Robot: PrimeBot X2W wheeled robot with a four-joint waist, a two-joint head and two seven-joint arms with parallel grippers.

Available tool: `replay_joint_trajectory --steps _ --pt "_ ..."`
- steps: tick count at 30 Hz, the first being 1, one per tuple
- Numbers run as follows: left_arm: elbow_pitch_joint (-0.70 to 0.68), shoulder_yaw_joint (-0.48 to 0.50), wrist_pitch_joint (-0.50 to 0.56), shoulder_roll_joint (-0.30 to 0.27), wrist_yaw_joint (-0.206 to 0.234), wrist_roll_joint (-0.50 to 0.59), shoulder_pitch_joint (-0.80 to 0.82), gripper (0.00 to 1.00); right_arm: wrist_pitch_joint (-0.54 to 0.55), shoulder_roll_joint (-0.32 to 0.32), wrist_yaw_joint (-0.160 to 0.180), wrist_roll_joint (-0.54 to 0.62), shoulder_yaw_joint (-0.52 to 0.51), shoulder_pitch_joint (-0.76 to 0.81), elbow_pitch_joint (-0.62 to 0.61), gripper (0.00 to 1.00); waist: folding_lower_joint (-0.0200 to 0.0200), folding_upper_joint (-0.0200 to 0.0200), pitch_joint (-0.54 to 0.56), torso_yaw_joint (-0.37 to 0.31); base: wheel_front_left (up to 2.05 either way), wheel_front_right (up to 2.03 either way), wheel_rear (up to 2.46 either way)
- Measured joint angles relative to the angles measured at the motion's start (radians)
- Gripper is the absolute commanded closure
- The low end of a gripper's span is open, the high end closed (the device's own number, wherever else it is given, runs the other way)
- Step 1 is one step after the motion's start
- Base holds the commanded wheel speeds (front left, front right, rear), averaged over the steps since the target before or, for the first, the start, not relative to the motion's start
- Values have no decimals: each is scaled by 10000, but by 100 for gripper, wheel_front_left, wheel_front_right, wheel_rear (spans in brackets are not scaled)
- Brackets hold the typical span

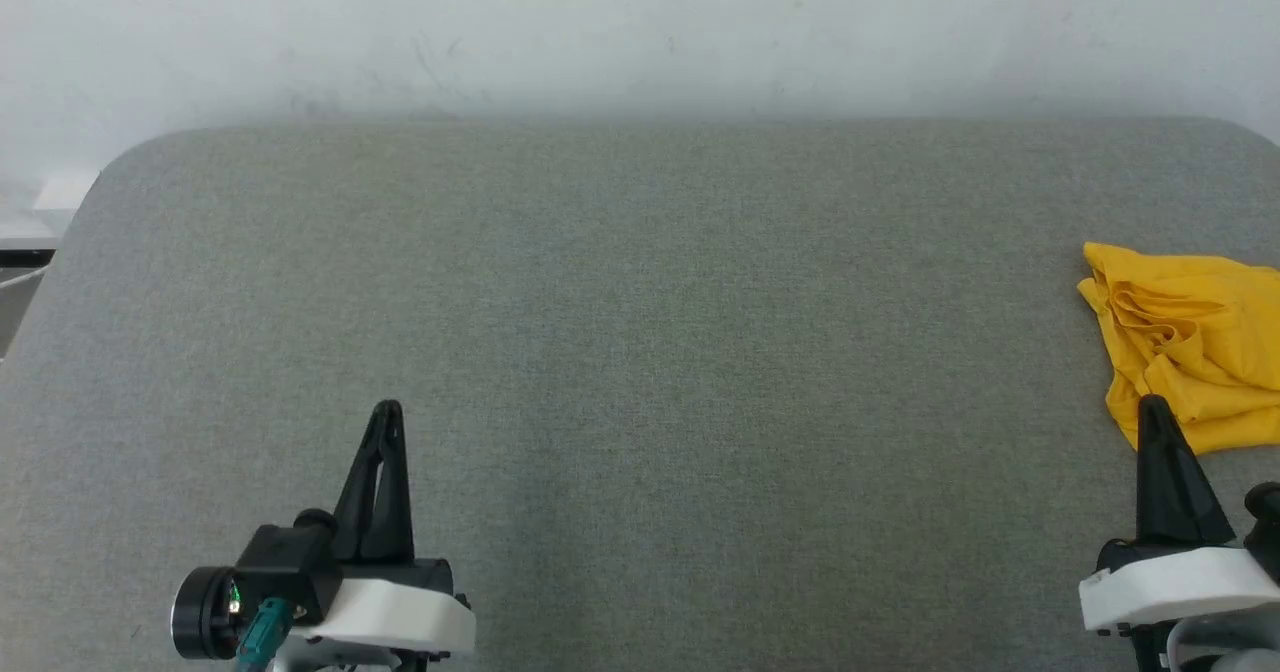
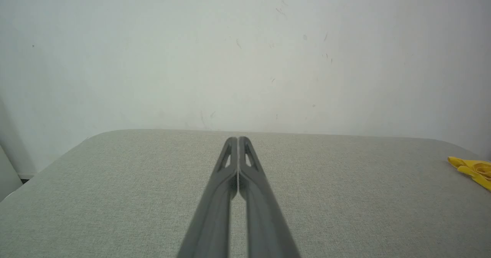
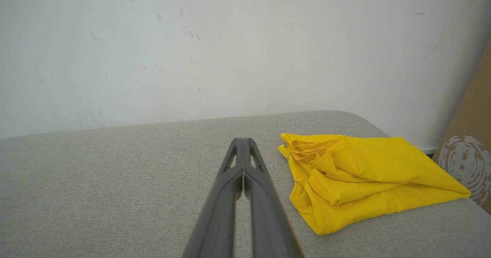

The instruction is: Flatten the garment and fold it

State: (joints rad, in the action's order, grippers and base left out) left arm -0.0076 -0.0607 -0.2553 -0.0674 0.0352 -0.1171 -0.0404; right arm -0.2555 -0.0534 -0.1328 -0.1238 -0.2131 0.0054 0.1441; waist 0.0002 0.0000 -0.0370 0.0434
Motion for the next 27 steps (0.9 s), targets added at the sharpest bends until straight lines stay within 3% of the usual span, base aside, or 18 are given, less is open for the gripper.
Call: replay_joint_trajectory --steps 27 --pt "6 96 541 6 -4 151 6 100 539 -2 0 190 437 0 -272 100 0 0 81 -94 0 0 0"
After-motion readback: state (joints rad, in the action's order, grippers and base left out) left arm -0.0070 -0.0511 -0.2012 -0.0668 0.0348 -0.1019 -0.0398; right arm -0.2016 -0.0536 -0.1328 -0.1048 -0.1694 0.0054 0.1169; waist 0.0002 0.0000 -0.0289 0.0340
